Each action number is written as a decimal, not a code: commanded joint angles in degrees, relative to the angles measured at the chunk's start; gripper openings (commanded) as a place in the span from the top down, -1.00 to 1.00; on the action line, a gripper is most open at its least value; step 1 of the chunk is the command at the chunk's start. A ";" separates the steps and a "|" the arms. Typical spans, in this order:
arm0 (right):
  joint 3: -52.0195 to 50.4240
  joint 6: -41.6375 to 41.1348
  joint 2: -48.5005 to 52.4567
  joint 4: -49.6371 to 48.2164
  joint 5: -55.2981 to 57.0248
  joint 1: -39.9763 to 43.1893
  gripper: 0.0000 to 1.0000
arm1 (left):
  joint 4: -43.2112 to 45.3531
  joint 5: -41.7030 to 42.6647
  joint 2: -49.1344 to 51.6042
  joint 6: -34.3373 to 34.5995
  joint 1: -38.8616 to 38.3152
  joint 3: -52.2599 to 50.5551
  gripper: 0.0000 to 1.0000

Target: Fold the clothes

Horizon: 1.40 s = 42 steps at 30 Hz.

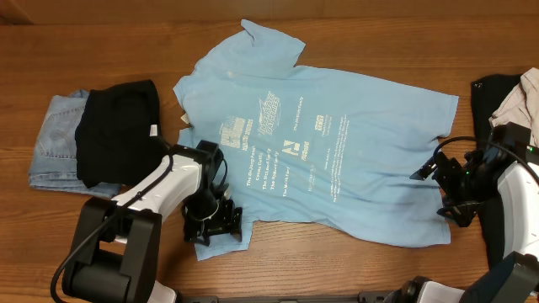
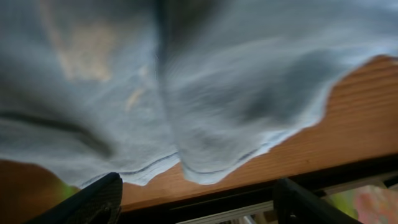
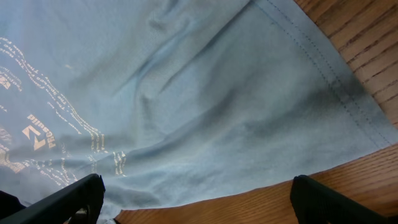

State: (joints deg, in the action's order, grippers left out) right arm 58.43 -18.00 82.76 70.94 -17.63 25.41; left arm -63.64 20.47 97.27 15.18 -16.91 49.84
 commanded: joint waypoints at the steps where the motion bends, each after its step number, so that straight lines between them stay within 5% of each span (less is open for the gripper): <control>1: -0.09 0.04 -1.46 -0.20 -0.44 -0.26 -1.00 | -2.40 -5.14 -1.05 7.06 0.20 -1.62 -0.57; 9: -0.09 0.39 -1.46 -0.42 -0.22 -0.26 -1.00 | -3.43 -10.10 -6.73 8.17 6.51 -1.62 -0.70; 20: -0.09 0.39 -1.46 -0.44 -0.04 -0.26 -1.00 | 6.12 -10.60 -6.64 12.55 6.60 -11.43 -0.28; 28: -0.09 0.39 -1.46 -0.87 -0.02 -0.26 -1.00 | 7.23 -10.69 -6.64 12.48 6.60 -12.07 0.89; 42: -0.24 -3.10 -1.46 -1.20 2.51 5.51 -1.00 | -6.58 -10.95 -13.46 7.26 7.32 15.17 0.92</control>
State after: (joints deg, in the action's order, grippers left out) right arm 58.43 -19.53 82.76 68.97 -16.19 27.53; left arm -69.01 11.86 88.05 24.71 -10.22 56.95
